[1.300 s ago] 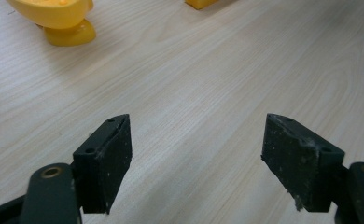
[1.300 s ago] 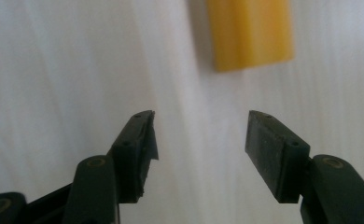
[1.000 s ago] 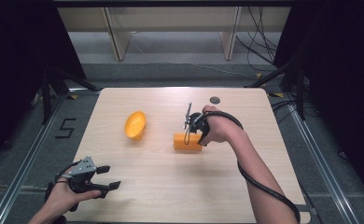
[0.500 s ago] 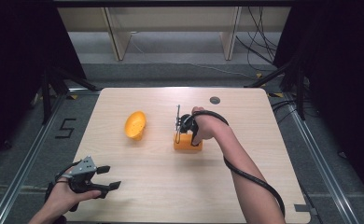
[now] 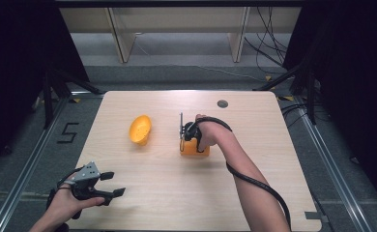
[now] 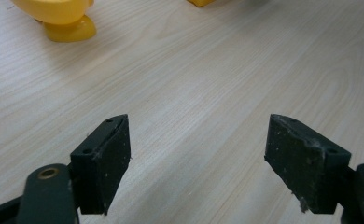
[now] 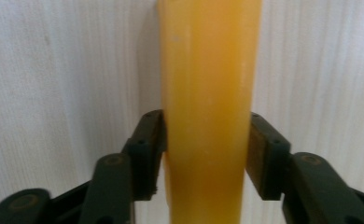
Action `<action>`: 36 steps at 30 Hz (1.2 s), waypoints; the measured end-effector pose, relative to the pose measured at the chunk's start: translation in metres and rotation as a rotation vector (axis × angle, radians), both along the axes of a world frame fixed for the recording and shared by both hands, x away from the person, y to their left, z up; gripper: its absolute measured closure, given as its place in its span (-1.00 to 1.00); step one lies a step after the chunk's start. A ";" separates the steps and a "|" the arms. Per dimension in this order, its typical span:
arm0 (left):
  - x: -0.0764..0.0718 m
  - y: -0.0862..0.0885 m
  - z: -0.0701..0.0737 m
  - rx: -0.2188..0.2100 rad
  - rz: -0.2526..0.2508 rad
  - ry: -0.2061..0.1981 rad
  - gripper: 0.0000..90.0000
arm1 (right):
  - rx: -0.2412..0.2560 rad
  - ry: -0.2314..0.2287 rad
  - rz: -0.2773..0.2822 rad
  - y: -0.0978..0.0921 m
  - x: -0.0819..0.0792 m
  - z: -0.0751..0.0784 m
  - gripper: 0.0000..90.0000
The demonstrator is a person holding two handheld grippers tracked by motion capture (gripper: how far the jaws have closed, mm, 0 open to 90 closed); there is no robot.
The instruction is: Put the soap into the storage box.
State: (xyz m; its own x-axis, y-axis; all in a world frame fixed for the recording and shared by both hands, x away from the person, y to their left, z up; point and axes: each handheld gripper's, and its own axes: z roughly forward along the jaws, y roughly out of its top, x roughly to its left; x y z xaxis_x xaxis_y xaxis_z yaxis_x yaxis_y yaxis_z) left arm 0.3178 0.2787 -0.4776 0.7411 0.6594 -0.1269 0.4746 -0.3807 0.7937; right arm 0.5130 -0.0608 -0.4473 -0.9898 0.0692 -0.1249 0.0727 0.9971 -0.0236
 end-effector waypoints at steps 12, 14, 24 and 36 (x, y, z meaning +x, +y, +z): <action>0.000 -0.001 0.000 0.001 -0.006 -0.015 -0.50 | 0.048 0.006 -0.002 -0.005 -0.007 0.001 0.37; -0.001 -0.003 0.001 -0.012 -0.003 -0.023 -0.49 | 0.080 0.034 -0.021 -0.006 -0.015 0.005 0.37; -0.004 -0.026 0.008 0.003 -0.078 -0.075 -0.44 | 0.061 0.061 0.095 -0.003 -0.052 0.024 0.37; -0.002 -0.070 0.016 -0.017 -0.217 -0.110 -0.40 | 0.084 0.142 0.148 0.017 -0.100 0.033 0.37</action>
